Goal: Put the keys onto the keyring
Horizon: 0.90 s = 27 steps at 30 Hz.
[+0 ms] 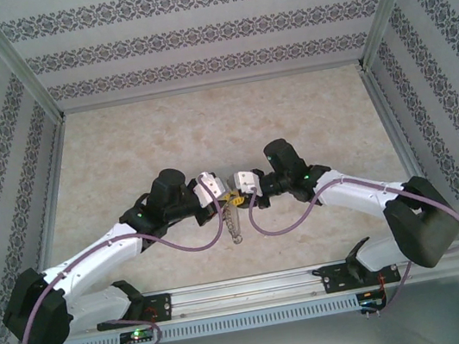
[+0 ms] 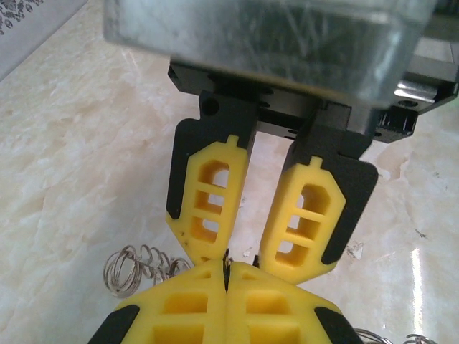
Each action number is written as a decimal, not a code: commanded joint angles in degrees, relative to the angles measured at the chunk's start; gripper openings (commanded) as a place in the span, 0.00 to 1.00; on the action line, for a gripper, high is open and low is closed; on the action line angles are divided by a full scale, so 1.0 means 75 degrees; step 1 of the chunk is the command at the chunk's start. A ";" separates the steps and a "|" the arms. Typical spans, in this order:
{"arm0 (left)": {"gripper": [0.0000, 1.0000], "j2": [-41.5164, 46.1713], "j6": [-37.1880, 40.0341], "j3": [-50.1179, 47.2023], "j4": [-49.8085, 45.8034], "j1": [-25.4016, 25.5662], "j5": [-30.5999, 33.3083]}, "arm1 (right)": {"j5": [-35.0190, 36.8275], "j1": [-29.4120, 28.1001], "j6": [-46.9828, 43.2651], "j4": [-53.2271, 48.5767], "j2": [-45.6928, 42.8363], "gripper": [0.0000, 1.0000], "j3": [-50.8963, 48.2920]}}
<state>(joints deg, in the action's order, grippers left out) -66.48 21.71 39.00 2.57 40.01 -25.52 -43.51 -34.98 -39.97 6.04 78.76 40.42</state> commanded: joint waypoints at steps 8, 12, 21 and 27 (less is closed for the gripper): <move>0.00 0.0108 0.0072 -0.0021 0.0264 -0.0061 -0.0300 | -0.0580 0.0055 0.0216 0.0134 -0.0224 0.19 0.0045; 0.00 0.0066 0.0113 -0.0033 0.0255 -0.0060 -0.0329 | -0.0786 0.0059 0.0203 0.0026 -0.0201 0.21 0.0123; 0.00 0.0049 0.0067 0.0020 0.0378 -0.0061 -0.0432 | -0.0828 0.0030 0.0172 -0.0065 -0.0040 0.00 0.0223; 0.01 0.0157 0.0075 0.0113 0.0255 -0.0061 -0.0304 | -0.0657 0.0099 0.0550 0.0691 -0.0271 0.00 -0.0042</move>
<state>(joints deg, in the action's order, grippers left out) -66.48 21.74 38.96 2.52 40.01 -27.40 -46.30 -34.59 -38.04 6.24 78.15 40.60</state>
